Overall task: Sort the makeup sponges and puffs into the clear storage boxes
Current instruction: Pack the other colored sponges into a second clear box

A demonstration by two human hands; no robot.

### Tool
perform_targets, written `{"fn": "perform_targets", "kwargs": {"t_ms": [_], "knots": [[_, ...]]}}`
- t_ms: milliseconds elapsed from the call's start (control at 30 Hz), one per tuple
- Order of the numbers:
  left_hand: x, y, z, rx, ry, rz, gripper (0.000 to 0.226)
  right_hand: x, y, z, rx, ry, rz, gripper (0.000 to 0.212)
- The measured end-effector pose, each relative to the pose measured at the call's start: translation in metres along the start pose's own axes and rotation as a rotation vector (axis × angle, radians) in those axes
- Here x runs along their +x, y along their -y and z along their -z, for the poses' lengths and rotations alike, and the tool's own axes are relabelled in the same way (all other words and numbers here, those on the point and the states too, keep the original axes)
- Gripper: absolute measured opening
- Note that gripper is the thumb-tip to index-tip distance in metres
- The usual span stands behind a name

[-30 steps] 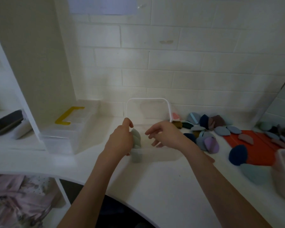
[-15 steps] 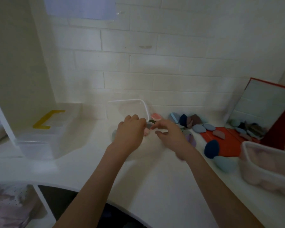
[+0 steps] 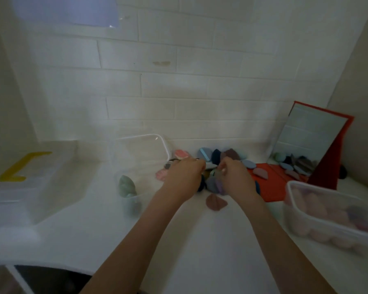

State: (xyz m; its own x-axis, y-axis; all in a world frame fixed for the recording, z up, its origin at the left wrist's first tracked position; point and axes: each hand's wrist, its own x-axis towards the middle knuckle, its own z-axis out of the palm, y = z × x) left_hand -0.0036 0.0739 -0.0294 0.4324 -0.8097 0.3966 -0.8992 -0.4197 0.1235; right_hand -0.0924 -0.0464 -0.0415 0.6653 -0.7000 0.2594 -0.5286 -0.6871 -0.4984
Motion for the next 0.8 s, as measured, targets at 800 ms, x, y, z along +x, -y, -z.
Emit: {"fn": "perform_targets", "kwargs": {"t_ms": [800], "knots": [[-0.005, -0.057, -0.037, -0.461, 0.087, -0.093, 0.015, -0.025, -0.025, 0.025, -0.447, 0.325, -0.221, 0.045]]}}
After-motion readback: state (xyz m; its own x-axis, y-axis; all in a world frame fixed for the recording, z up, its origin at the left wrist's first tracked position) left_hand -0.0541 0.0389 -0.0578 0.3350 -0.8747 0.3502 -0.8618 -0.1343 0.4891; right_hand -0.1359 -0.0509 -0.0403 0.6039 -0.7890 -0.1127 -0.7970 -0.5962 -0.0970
